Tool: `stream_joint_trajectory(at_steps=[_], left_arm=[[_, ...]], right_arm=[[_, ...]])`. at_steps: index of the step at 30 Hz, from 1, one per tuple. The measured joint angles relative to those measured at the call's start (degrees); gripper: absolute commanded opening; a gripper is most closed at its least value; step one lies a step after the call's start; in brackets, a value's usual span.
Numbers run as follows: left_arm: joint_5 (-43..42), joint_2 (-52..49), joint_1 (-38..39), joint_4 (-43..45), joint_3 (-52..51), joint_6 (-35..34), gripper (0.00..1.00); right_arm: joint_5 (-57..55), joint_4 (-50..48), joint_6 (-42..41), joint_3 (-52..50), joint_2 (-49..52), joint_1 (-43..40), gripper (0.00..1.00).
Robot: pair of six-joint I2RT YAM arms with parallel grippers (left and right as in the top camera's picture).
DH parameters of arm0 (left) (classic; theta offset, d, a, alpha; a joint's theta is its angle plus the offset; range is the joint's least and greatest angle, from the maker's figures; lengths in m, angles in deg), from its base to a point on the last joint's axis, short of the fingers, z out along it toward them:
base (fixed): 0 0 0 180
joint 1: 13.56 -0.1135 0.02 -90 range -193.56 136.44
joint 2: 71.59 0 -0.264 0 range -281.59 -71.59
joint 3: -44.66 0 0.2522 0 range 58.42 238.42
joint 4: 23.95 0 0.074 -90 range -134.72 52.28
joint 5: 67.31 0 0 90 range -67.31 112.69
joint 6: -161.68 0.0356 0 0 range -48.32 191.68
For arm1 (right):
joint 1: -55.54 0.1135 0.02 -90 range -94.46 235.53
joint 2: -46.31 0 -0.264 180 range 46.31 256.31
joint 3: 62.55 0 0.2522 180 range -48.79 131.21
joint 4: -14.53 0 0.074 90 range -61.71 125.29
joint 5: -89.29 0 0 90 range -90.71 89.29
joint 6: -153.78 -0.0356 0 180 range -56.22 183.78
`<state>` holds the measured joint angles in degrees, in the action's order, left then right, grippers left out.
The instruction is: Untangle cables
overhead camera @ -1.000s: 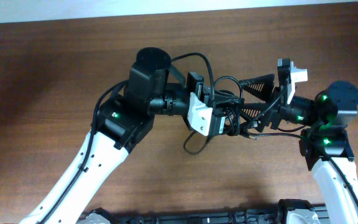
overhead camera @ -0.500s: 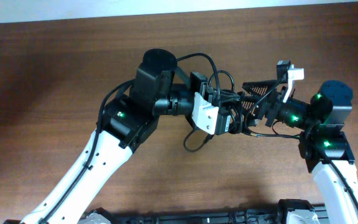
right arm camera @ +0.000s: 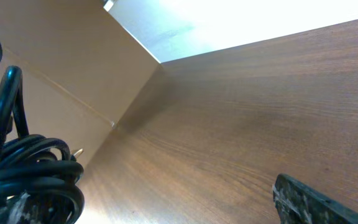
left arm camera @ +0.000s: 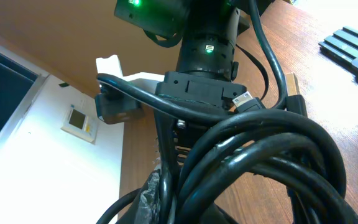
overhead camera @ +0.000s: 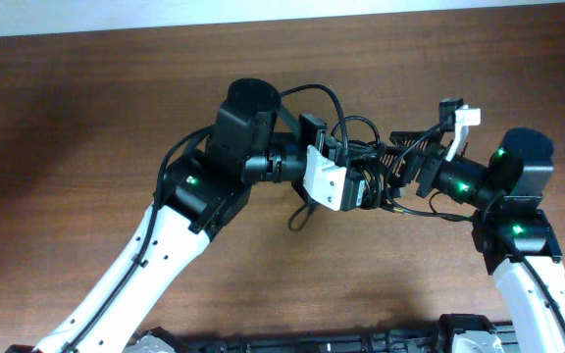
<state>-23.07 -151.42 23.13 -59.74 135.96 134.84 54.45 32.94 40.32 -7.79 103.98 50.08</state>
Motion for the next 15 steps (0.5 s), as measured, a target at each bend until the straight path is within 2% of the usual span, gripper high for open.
stream_joint_trajectory(at_steps=[7,10,15], left_arm=[[-0.5,1.1,0.4,-0.5,-0.1,0.0,0.00],[-4.7,4.6,1.6,-0.6,-0.1,0.0,0.00],[-8.9,8.7,2.2,-0.6,-0.1,0.0,0.00]], right_arm=[[-6.1,3.0,-0.1,0.1,-0.1,0.2,0.99],[-14.4,4.4,-0.5,0.1,1.8,-0.5,0.99],[-18.8,4.4,-0.7,0.1,2.0,-0.8,0.99]])
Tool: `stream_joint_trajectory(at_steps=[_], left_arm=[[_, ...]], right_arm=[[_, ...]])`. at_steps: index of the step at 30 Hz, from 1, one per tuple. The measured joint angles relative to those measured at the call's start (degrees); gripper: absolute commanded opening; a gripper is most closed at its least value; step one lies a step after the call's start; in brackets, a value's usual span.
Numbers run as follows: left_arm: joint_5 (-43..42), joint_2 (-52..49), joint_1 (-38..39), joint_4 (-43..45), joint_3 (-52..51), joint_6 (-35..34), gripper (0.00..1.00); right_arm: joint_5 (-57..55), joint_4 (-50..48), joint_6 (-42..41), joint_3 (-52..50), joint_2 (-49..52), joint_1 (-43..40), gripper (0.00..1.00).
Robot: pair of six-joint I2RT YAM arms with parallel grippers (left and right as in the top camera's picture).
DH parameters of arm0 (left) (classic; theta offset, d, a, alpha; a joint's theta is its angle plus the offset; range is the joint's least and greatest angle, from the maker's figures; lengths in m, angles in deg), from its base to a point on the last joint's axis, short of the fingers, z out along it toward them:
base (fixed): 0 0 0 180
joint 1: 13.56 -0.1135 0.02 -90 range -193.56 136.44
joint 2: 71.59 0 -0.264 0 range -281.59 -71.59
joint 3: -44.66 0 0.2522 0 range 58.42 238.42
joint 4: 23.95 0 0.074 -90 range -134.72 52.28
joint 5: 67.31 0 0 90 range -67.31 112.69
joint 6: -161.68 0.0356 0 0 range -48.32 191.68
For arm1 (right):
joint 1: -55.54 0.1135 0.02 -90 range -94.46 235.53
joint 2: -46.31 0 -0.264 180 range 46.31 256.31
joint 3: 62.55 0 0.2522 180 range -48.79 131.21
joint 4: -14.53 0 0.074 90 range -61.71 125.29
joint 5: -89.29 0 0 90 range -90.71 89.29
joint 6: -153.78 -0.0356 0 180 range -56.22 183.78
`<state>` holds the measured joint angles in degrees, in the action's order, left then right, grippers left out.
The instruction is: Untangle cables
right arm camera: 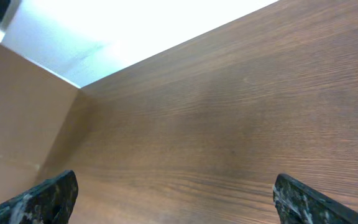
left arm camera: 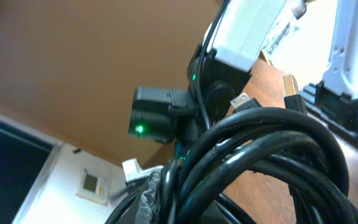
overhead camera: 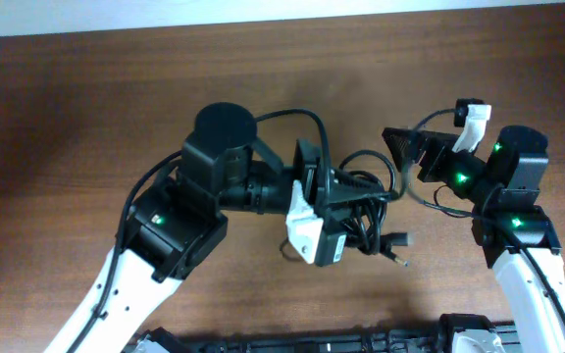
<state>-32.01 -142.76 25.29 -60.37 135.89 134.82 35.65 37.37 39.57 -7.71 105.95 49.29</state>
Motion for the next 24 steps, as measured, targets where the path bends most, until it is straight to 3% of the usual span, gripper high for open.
stream_joint_trajectory(at_steps=[7,15,22,24], left_arm=[[1.8,0.0,0.0,-0.6,0.0,0.0,0.00],[21.2,0.0,0.0,-1.8,0.0,-5.9,0.00],[43.5,0.0,-1.5,-1.8,0.0,-25.0,0.00],[46.5,0.0,-3.2,-1.8,0.0,-30.6,0.00]], right_arm=[[-1.4,0.0,0.0,0.0,0.0,0.0,0.99],[4.7,-4.4,1.6,0.0,0.0,0.0,0.99],[11.8,-7.5,2.0,0.0,-0.2,0.0,0.98],[13.2,-7.6,2.0,0.0,-1.3,0.0,0.99]])
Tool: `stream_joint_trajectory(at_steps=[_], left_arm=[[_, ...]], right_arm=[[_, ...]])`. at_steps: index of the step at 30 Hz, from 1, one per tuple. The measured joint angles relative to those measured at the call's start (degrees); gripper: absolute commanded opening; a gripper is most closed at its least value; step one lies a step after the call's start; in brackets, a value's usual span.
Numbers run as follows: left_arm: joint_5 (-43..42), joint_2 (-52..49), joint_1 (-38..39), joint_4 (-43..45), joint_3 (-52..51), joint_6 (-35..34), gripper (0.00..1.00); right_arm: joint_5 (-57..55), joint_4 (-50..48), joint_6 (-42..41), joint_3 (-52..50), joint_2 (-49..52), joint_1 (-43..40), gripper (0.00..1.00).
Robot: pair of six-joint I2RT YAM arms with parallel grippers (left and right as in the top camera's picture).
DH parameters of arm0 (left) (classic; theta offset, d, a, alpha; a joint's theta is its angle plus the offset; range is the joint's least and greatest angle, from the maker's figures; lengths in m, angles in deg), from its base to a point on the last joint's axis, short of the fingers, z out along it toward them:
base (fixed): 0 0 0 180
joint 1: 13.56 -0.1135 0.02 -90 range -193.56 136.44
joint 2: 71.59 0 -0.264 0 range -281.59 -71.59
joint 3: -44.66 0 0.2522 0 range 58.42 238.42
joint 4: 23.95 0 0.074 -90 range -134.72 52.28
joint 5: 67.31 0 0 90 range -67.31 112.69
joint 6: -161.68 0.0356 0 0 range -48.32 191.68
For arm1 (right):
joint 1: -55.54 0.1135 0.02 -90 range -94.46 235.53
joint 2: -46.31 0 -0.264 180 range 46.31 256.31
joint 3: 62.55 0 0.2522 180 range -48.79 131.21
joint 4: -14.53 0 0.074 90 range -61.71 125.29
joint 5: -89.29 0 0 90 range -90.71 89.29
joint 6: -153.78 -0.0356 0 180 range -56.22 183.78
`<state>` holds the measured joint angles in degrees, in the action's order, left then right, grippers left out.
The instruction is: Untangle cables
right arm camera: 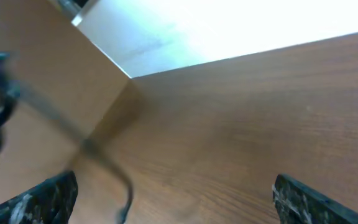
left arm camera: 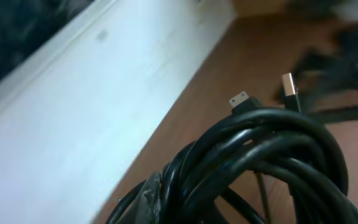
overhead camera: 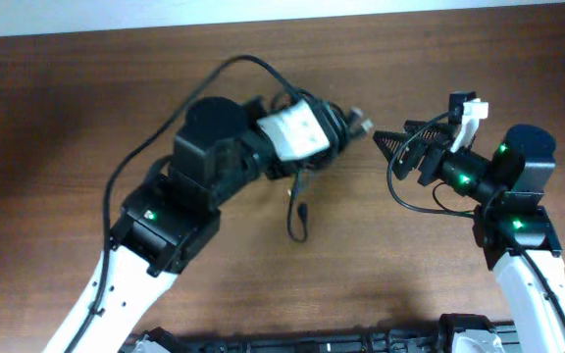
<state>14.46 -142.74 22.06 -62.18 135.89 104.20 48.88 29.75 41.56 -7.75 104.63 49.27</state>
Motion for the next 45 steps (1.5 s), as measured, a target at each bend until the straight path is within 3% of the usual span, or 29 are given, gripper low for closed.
stream_joint_trajectory(at_steps=[7,17,22,28,29,30,36,40,42,44,45], left_arm=[[3.3,0.0,-5.6,0.0,0.0,-24.4,0.00],[0.1,-2.6,-0.7,1.3,0.0,-51.5,0.00],[-0.1,-5.9,1.5,3.1,0.0,-58.9,0.00],[-0.2,-7.7,5.6,4.2,0.0,-61.1,0.00],[-0.2,-7.8,6.3,4.2,0.0,-61.2,0.00],[-0.2,-7.8,6.9,4.2,0.0,-61.3,0.00],[0.0,-7.9,7.3,4.2,0.0,-61.3,0.04],[0.7,-8.0,7.0,4.2,0.0,-61.8,0.16],[0.8,-8.0,7.0,4.1,0.0,-62.2,0.31],[1.0,-8.0,7.0,4.1,0.0,-60.3,0.40],[1.0,-8.0,7.0,4.1,0.0,-59.2,0.49]], right_arm=[[9.1,-9.0,0.2,0.0,-2.8,0.0,0.99],[22.5,-17.8,-0.5,0.0,-2.9,0.0,0.98],[25.1,-18.1,-0.6,0.0,-2.9,0.0,0.98],[25.4,-18.1,-0.6,0.0,-2.9,0.0,0.99],[25.4,-18.1,-0.6,0.0,-2.9,0.0,0.95],[25.4,-18.1,-0.5,0.0,-2.9,0.0,0.84],[25.8,-18.3,-0.9,0.0,-2.9,0.0,0.05],[26.3,-18.1,-1.4,-0.1,-2.9,0.0,0.04],[26.4,-18.2,-1.4,-0.1,-2.9,0.0,0.04],[26.4,-18.2,-1.3,-0.1,-2.9,0.0,0.04],[26.4,-18.2,-1.4,-0.1,-2.9,0.0,0.04]])
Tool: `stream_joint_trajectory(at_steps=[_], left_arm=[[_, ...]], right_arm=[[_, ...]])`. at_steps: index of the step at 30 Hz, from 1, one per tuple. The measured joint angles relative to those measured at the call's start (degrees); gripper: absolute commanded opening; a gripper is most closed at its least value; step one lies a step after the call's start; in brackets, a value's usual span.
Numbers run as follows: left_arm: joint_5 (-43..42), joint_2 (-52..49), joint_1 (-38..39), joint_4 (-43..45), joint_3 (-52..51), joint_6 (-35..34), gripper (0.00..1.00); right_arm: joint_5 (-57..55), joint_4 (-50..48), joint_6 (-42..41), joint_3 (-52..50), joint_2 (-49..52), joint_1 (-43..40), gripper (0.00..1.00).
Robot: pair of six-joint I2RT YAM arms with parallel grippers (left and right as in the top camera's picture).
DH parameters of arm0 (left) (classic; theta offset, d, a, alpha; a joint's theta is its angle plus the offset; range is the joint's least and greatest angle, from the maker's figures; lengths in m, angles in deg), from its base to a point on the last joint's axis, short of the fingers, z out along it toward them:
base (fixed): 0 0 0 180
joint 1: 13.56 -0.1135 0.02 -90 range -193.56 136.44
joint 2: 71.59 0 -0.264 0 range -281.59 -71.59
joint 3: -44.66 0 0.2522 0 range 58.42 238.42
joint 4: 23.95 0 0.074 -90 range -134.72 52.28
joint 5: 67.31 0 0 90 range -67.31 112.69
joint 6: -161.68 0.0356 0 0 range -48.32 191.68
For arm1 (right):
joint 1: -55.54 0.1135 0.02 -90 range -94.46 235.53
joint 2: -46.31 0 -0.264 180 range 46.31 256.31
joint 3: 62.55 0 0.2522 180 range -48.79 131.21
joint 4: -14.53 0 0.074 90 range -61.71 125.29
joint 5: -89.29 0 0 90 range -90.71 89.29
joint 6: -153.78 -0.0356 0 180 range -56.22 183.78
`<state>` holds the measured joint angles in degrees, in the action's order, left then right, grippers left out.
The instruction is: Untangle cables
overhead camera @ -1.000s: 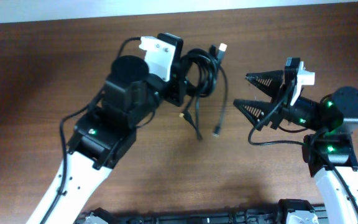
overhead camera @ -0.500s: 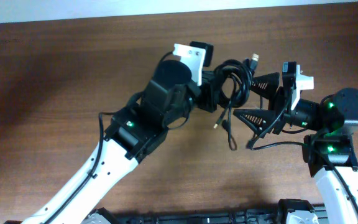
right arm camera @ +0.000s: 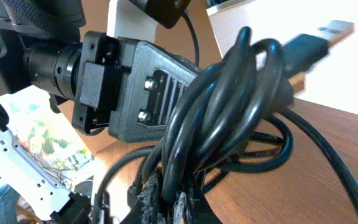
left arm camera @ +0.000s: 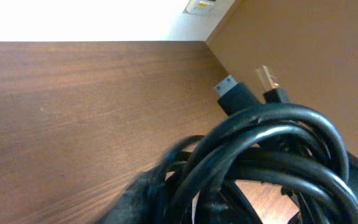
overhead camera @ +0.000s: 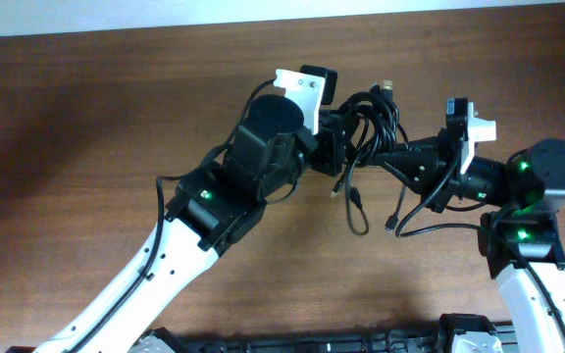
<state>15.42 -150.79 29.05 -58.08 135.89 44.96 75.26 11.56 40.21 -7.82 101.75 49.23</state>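
A tangled bundle of black cables [overhead camera: 373, 120] hangs between both arms above the table's far middle. My left gripper [overhead camera: 345, 137] is shut on the bundle's left side, and in the left wrist view the coils [left arm camera: 272, 155] fill the space over its fingers [left arm camera: 140, 198]. Two plugs [left arm camera: 236, 96] stick out of the top of the coils. My right gripper [overhead camera: 394, 159] is shut on strands of the bundle [right arm camera: 229, 106] from the right, with its fingertips [right arm camera: 166, 198] pinching them. Loose cable ends [overhead camera: 357, 214] dangle below the bundle.
The brown wooden table [overhead camera: 86, 118] runs to a white wall at the back. A thin black cable loop [overhead camera: 430, 227] hangs near my right arm. The left gripper's black housing [right arm camera: 135, 81] sits close in front of the right wrist camera.
My right gripper was open and apart from the bundle; now it is shut on strands of it. My left gripper, still holding the bundle, has turned, and the bundle sits further right.
At first both grippers met at the bundle over mid-table. Then my right gripper stood open and clear while the left kept the bundle. The left then held it further back, the right still open. Now both grippers grip the bundle.
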Motion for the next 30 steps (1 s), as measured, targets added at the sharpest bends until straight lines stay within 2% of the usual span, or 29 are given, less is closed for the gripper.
stream_joint_trajectory(at_steps=[2,3,4,7,10,12,13,18,21,23,25,30], left_arm=[[-0.2,0.0,0.1,0.0,0.0,3.3,0.72],[-0.4,0.0,0.1,0.0,0.0,5.3,0.87],[-0.7,0.0,0.1,0.0,0.0,8.5,0.92],[-0.1,0.0,-0.2,0.1,0.0,16.3,0.94],[0.3,0.0,-0.3,0.3,0.0,27.1,0.97],[0.3,0.0,-0.3,0.3,0.0,35.1,0.95],[0.2,0.0,-0.3,0.3,0.0,36.8,0.94],[-0.2,0.0,-0.2,0.3,0.0,41.9,0.84],[-0.8,0.0,-0.1,0.3,0.0,44.0,0.64],[-1.7,0.0,0.1,0.3,0.0,45.0,0.17],[-2.7,0.0,0.1,0.7,0.0,45.3,0.00],[-3.5,0.0,0.2,0.5,0.0,46.6,0.00]], right_arm=[[0.0,0.0,0.0,0.0,0.0,0.0,0.04],[0.0,0.0,0.0,0.0,0.0,0.0,0.04],[0.0,0.0,0.0,0.0,0.0,0.0,0.04],[0.2,0.1,0.0,0.0,0.0,-0.1,0.04],[0.3,0.2,0.0,-0.1,0.0,-0.1,0.04],[0.8,0.2,0.0,-0.1,0.0,-0.1,0.04],[0.9,0.2,0.0,-0.1,0.0,-0.1,0.04],[1.7,-0.8,-0.1,-0.1,0.0,-0.1,0.04],[3.3,-3.4,0.0,-0.1,0.1,-0.2,0.04],[4.5,-4.3,0.0,-0.1,0.1,-0.2,0.04],[5.2,-4.4,0.0,-0.1,0.1,-0.2,0.04],[5.5,-4.6,0.0,-0.1,0.1,-0.2,0.04]])
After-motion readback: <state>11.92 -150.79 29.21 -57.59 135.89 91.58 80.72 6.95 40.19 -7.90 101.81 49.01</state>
